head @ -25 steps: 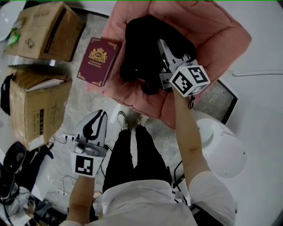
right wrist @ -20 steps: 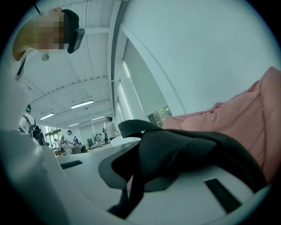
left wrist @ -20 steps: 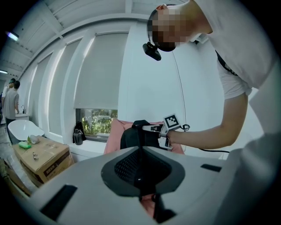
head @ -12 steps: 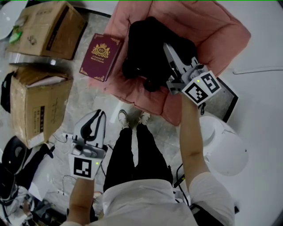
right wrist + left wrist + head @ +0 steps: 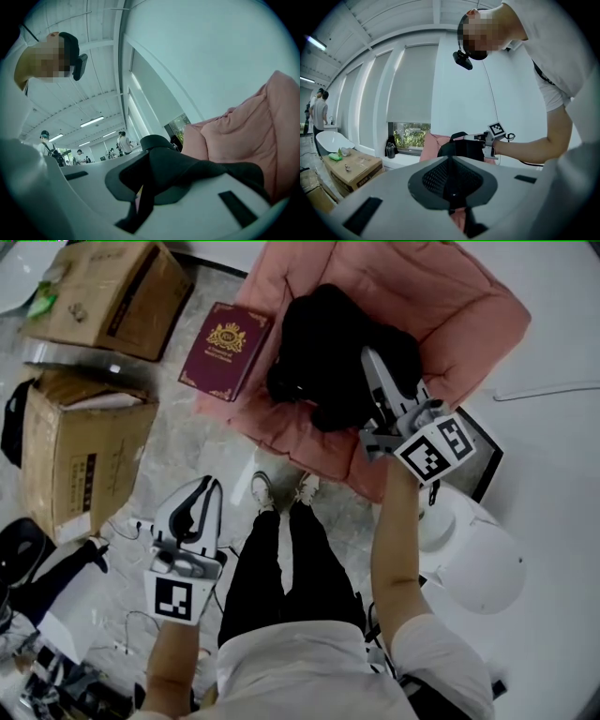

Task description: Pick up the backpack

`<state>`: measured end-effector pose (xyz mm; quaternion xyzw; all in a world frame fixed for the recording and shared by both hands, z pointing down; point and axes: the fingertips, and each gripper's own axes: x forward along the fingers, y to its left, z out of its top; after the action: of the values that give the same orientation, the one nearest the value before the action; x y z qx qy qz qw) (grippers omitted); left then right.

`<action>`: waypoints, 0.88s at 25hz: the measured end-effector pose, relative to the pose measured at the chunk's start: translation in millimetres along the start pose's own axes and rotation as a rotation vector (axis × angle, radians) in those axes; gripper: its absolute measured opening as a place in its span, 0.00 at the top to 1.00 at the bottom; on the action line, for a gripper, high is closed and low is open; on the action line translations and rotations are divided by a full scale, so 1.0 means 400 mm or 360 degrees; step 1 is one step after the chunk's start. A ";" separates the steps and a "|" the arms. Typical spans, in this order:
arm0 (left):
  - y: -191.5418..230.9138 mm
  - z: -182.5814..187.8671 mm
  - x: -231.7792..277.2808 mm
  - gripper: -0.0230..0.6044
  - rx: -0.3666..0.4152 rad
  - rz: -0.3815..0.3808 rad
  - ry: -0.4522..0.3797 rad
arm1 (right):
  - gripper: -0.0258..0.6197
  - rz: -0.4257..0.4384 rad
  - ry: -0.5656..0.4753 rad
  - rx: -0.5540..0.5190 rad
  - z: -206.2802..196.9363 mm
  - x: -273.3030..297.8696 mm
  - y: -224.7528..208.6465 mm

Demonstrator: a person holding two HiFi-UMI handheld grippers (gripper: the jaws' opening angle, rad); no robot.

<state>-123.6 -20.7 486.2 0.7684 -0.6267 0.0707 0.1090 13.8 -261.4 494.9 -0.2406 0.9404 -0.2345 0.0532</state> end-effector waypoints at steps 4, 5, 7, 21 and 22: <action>0.001 0.006 -0.031 0.90 0.0013 0.0012 -0.0007 | 0.91 0.0013 -0.0041 0.0025 0.009 0.004 0.050; 0.003 0.010 -0.037 0.90 0.0020 0.0016 -0.0013 | 0.91 0.0016 -0.0045 0.0020 0.012 0.010 0.063; 0.010 0.017 -0.048 0.90 0.0029 0.0031 -0.0030 | 0.91 0.0023 -0.0046 0.0013 0.020 0.023 0.083; 0.055 0.065 -0.060 0.90 0.0082 0.0040 -0.0063 | 0.91 0.0002 -0.0076 0.0140 0.115 0.055 0.111; 0.049 0.070 -0.057 0.90 0.0086 0.0027 -0.0063 | 0.91 -0.0004 -0.0069 0.0149 0.111 0.057 0.116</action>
<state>-148.3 -10.2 455.1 0.7668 -0.6332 0.0733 0.0754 -16.5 -254.9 434.2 -0.2441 0.9267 -0.2731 0.0845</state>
